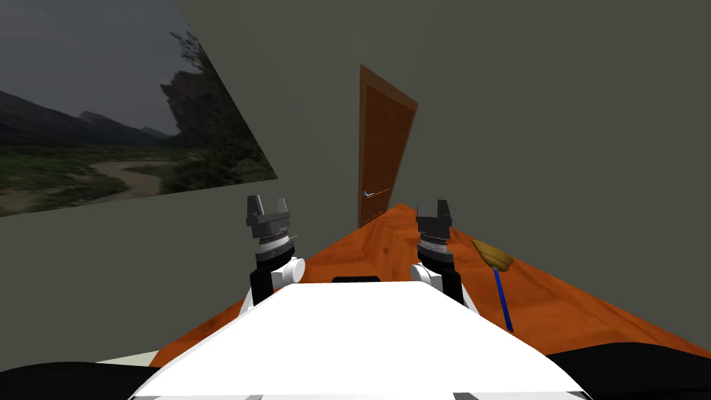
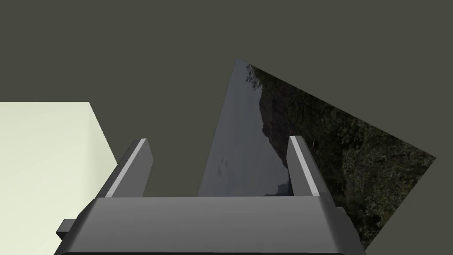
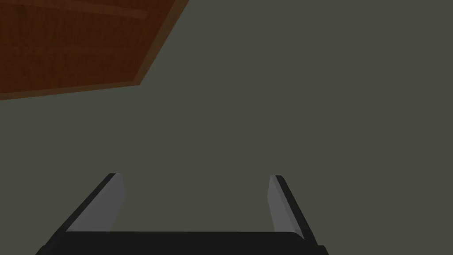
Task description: Pull the door open
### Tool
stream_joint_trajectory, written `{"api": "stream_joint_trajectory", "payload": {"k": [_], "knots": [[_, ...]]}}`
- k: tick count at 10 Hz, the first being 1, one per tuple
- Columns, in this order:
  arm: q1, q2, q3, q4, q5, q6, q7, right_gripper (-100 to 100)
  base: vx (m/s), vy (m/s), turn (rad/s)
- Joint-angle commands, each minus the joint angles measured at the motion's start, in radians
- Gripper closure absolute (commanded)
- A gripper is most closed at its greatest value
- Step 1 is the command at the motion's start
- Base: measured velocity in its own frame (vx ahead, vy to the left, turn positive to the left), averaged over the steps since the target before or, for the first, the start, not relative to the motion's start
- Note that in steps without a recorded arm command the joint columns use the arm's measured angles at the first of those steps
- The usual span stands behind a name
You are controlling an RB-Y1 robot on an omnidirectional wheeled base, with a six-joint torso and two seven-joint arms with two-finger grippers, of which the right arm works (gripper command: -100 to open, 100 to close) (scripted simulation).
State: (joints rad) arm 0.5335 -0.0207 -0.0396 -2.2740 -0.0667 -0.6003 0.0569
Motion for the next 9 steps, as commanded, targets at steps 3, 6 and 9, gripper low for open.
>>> {"api": "stream_joint_trajectory", "payload": {"k": [3, 6, 9], "knots": [[-0.026, -0.023, 0.016, 0.082, -0.011, -0.016, -0.014, -100, 0.089, -0.046, 0.093], [-0.047, -0.039, 0.028, 0.146, -0.02, -0.029, -0.024, -100, 0.129, -0.023, 0.078], [-0.071, -0.059, 0.043, 0.222, -0.031, -0.044, -0.037, -100, 0.081, -0.049, 0.089]]}}
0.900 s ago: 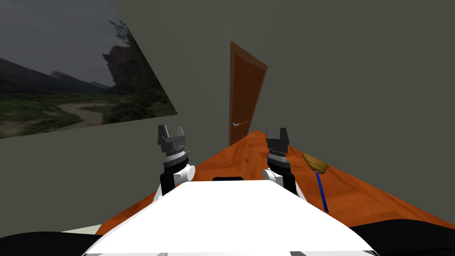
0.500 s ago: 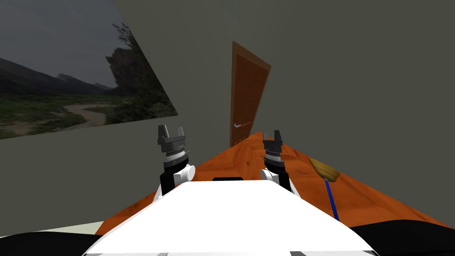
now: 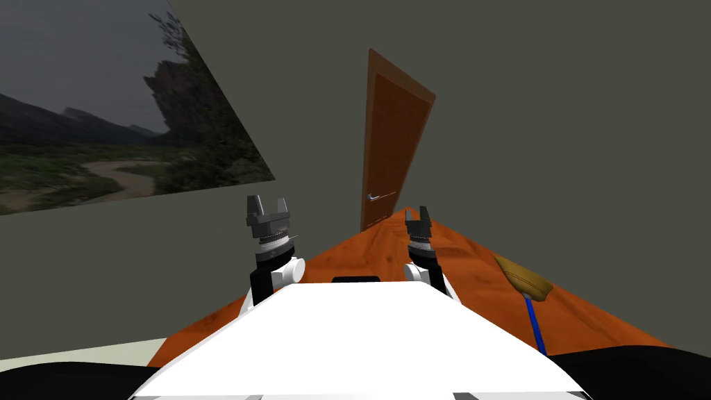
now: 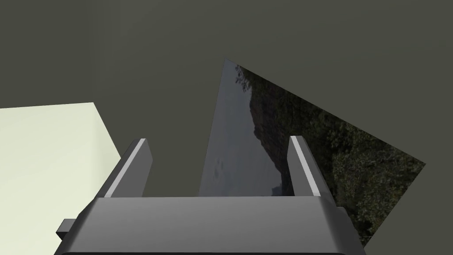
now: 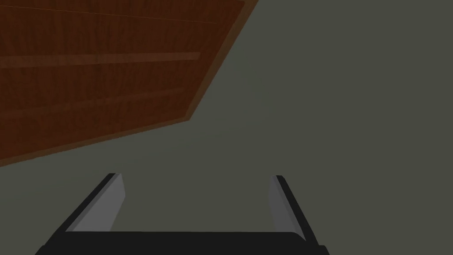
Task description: Pull the door open
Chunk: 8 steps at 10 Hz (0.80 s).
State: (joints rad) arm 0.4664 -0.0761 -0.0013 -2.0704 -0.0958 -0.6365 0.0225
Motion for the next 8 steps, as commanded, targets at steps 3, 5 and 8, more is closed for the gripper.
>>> {"api": "stream_joint_trajectory", "payload": {"k": [3, 5, 8], "knots": [[-0.032, -0.025, 0.022, 0.1, -0.014, -0.025, -0.017, -100, 0.086, -0.053, 0.104], [-0.042, -0.033, 0.028, 0.138, -0.018, -0.031, -0.022, -100, 0.059, -0.03, 0.058], [-0.074, -0.057, 0.047, 0.229, -0.032, -0.05, -0.039, -100, 0.084, -0.065, 0.117]]}}
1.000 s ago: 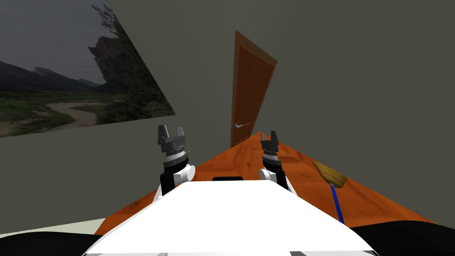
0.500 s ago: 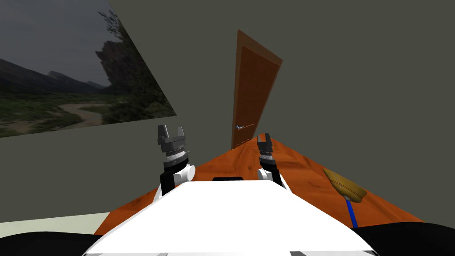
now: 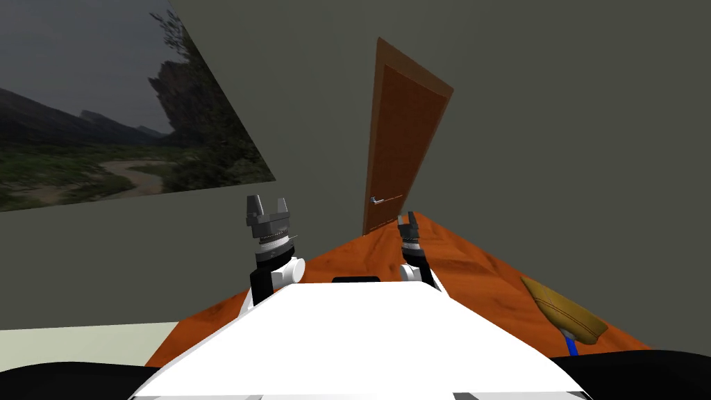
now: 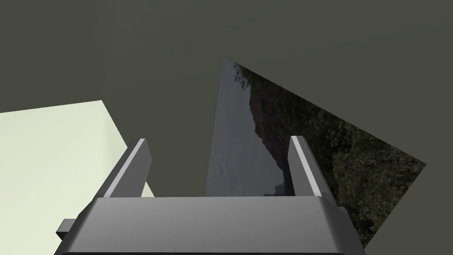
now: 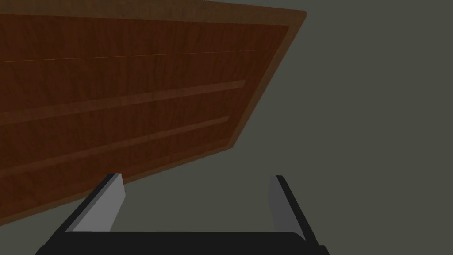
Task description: Pull the door open
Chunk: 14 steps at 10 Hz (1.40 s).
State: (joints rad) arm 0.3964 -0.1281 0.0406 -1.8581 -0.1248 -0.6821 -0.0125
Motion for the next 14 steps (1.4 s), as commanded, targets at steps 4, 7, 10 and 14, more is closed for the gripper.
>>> {"api": "stream_joint_trajectory", "payload": {"k": [4, 7, 10, 14], "knots": [[-0.038, -0.031, 0.025, 0.129, -0.018, -0.025, -0.022, -100, 0.072, -0.056, 0.094], [-0.073, -0.057, 0.047, 0.234, -0.033, -0.047, -0.04, -100, 0.075, -0.072, 0.132], [-0.097, -0.075, 0.061, 0.31, -0.043, -0.062, -0.052, -100, 0.051, -0.051, 0.086], [-0.145, -0.11, 0.09, 0.462, -0.064, -0.091, -0.077, -100, 0.08, -0.084, 0.137]]}}
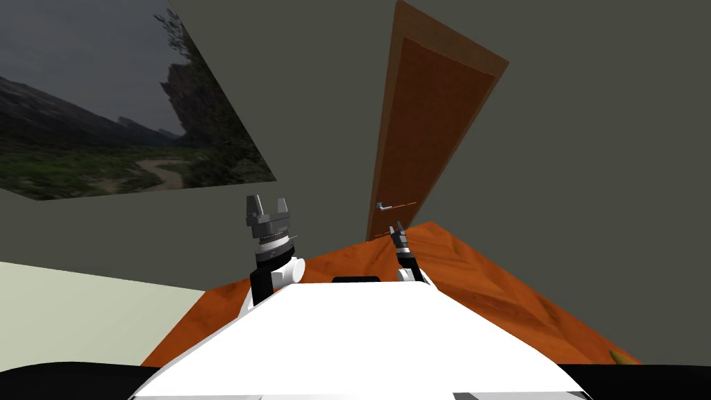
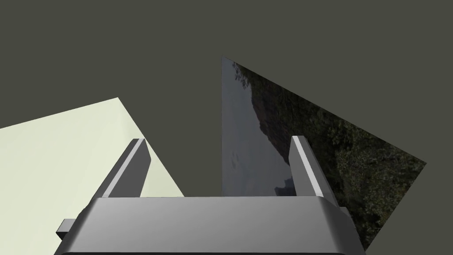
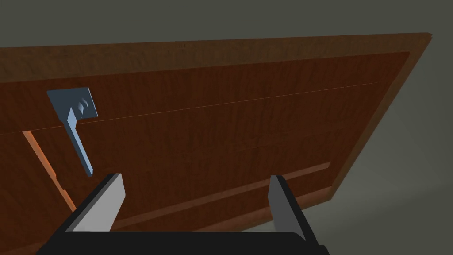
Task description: Pull the door open
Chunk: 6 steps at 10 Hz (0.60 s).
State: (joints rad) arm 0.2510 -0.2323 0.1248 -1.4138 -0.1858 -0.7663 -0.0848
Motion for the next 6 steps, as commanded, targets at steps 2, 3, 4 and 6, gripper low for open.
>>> {"api": "stream_joint_trajectory", "payload": {"k": [2, 3, 4, 6], "knots": [[-0.023, -0.023, 0.02, 0.081, -0.013, -0.021, -0.017, -100, 0.088, -0.088, 0.125], [-0.035, -0.032, 0.027, 0.124, -0.018, -0.028, -0.023, -100, 0.065, -0.082, 0.133], [-0.046, -0.04, 0.034, 0.157, -0.023, -0.035, -0.029, -100, 0.061, -0.099, 0.135], [-0.057, -0.048, 0.041, 0.201, -0.028, -0.042, -0.035, -100, 0.047, -0.054, 0.06]]}}
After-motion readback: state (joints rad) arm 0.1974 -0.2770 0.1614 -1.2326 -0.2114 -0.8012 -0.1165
